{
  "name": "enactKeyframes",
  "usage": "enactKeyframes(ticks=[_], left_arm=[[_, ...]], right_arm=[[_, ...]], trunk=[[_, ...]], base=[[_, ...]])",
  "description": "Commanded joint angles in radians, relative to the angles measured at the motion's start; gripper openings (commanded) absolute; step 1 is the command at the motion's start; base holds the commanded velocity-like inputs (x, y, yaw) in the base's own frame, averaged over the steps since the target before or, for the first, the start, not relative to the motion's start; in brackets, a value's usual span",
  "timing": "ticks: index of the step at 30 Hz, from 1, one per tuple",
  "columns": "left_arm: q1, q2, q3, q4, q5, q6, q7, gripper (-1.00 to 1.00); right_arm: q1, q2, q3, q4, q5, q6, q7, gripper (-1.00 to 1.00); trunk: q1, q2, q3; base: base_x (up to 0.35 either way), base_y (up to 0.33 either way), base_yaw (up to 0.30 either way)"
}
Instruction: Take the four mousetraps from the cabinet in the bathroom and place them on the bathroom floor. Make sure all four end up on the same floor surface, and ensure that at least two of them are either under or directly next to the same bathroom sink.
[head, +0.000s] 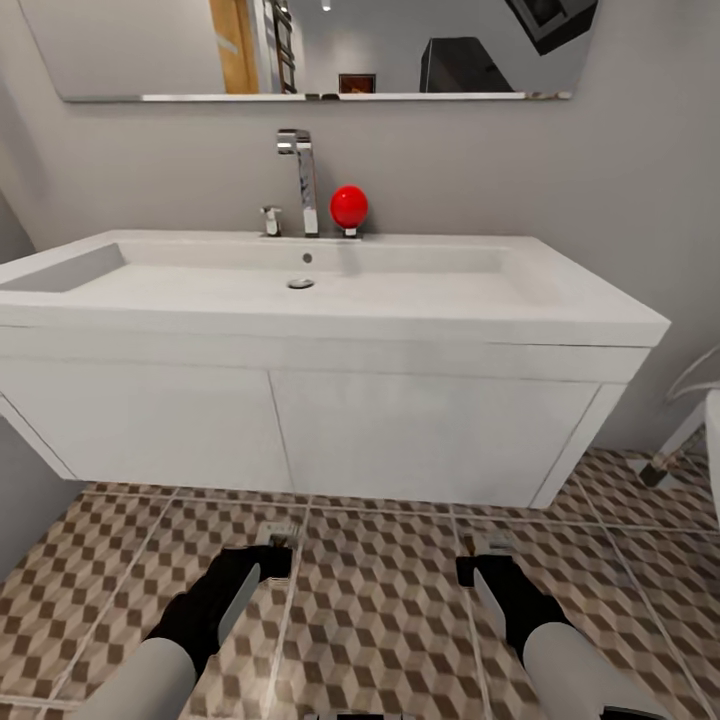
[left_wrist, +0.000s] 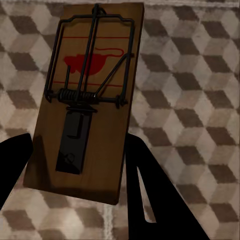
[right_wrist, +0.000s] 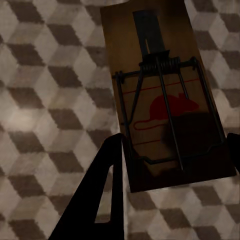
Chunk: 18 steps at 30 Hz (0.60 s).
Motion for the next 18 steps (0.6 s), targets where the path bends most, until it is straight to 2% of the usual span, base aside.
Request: enactKeyframes(ticks=[1,6,13,18], left_arm=[[0.0,0.002,-0.001,-0.003,0.01,0.004,0.004,-1.0],[0.0,0.003,0.0,-0.006,0.01,0.004,0.004,-1.0],[0.0,0.001,0.001,-0.007,0.011,0.004,0.002,-1.0],[0.0,0.001,0.001,-0.007,0.011,0.004,0.001,-1.0]], right_arm=[[0.0,0.004,-0.006,-0.001,0.009,0.006,0.002,-1.0],[0.0,0.006,-0.006,0.0,0.005,0.008,0.01,-1.0],[0.0,0.006,-0.007,-0.001,0.008,0.026,0.008,-1.0],[0.0,0.006,-0.006,-0.002,0.01,0.026,0.006,-1.0]], trunk=[[0.0,0.0,-0.001],[0.0,0.0,-0.001],[0.0,0.0,-0.001],[0.0,0.0,-0.001]], base=[[0.209,0.0,0.0],[0.081,0.0,-0.014],[0.007,0.0,-0.222],[0.0,0.0,-0.059]])
